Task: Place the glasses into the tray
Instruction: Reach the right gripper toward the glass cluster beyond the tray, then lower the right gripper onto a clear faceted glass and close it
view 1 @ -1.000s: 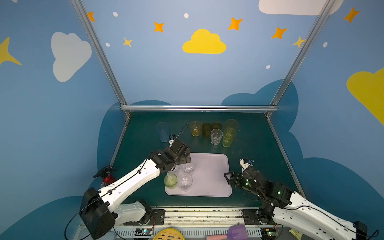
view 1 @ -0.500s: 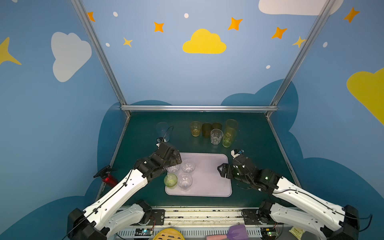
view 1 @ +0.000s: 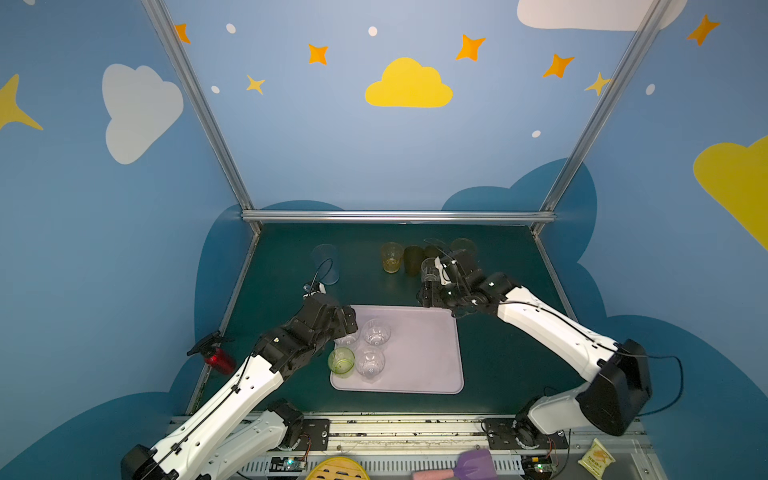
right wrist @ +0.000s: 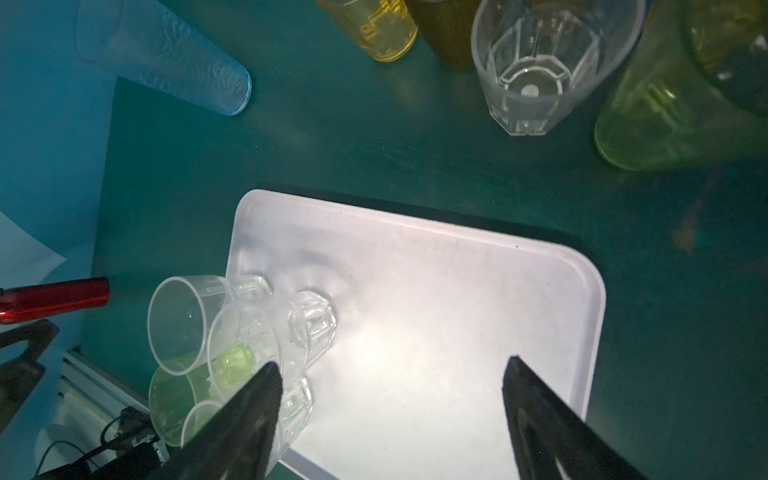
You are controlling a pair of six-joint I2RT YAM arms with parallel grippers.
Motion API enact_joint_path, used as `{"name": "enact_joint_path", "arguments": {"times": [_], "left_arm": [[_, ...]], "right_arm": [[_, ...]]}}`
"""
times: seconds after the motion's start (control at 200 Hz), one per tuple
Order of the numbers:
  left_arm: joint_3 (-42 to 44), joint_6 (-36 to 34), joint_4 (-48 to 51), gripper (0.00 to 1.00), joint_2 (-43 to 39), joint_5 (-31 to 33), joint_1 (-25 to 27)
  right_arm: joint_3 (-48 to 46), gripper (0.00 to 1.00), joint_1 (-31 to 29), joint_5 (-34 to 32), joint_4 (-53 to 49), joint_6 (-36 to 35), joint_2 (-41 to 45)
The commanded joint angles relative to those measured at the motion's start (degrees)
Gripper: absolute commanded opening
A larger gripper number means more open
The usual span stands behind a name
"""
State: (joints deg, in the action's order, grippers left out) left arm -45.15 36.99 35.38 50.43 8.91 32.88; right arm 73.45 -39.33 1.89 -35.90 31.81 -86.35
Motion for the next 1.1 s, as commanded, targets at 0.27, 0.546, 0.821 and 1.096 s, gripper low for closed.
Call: {"name": "enact_joint_path", "arguments": {"times": [0.27, 0.546, 0.821, 1.096], "left_arm": [[-1.93, 1.43, -4.78, 1.0, 0.37, -14.17, -0.18], [-1.46, 2.21, -5.58, 1.0, 0.48, -15.06, -0.12], [-0.94, 2.56, -6.28, 1.0, 1.32, -14.04, -0.15], [-1.38, 2.29, -6.72, 1.0, 2.99, -14.18, -0.18]], "right_arm": [[14.52, 0.72, 4.5, 3.65, -6.24, -10.93, -12.76], [23.7, 0.51, 5.91, 3.27, -9.49, -13.9, -21.63], [29.15, 0.37, 6.05, -1.8, -12.0, -16.58, -27.57], [32.91, 0.3, 6.15, -5.11, -12.99, -18.16, -31.27]]}}
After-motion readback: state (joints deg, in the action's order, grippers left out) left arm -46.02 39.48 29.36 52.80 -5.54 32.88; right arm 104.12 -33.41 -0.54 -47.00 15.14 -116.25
